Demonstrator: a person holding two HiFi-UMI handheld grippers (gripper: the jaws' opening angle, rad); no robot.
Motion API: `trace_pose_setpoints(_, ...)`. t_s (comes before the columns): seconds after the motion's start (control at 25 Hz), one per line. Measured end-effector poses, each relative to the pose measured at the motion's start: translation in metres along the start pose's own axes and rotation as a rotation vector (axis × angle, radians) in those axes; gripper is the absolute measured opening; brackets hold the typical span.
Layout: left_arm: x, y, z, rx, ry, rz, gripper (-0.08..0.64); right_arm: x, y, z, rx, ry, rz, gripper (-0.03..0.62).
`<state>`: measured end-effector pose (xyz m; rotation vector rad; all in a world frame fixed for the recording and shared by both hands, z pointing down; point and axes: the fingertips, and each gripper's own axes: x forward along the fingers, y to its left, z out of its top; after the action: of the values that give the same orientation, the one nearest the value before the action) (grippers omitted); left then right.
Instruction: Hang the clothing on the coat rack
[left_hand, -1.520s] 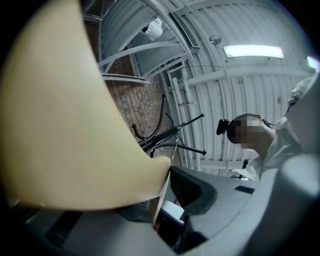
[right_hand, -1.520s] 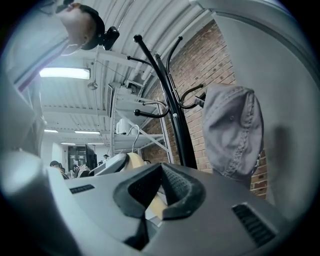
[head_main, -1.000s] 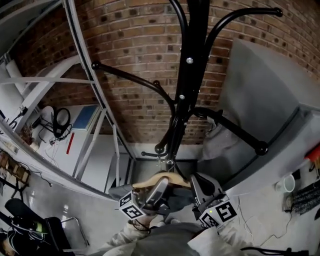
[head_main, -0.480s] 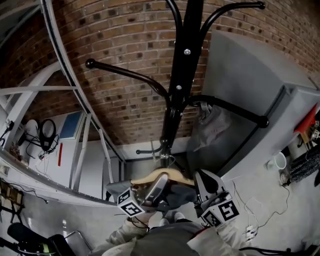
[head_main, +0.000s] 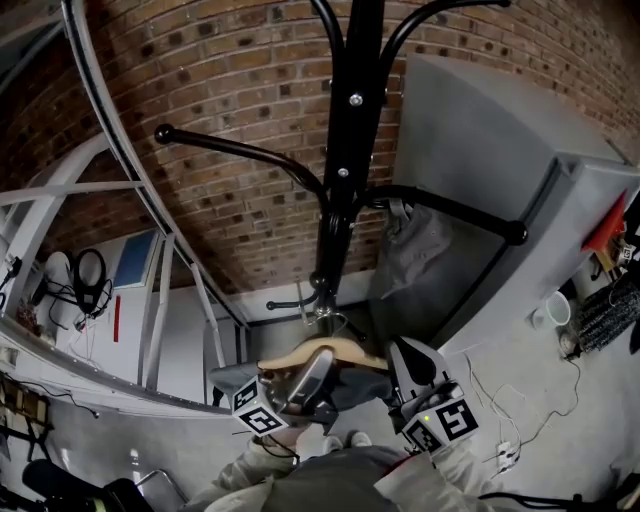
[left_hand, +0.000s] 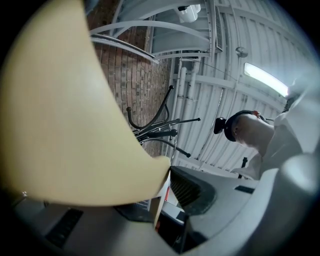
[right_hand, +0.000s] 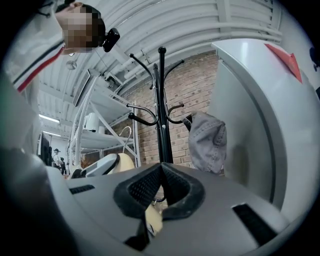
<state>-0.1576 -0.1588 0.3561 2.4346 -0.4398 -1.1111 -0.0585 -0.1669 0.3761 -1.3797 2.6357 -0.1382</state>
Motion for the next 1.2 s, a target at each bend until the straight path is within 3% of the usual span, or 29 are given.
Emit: trace_pose_setpoints(1.2,0.045,-0.019,0.043,0.084,-0.083,-0.082,0.103,-0.011,-0.048,0.033,-0.072,-0.054,-0.046,0.024)
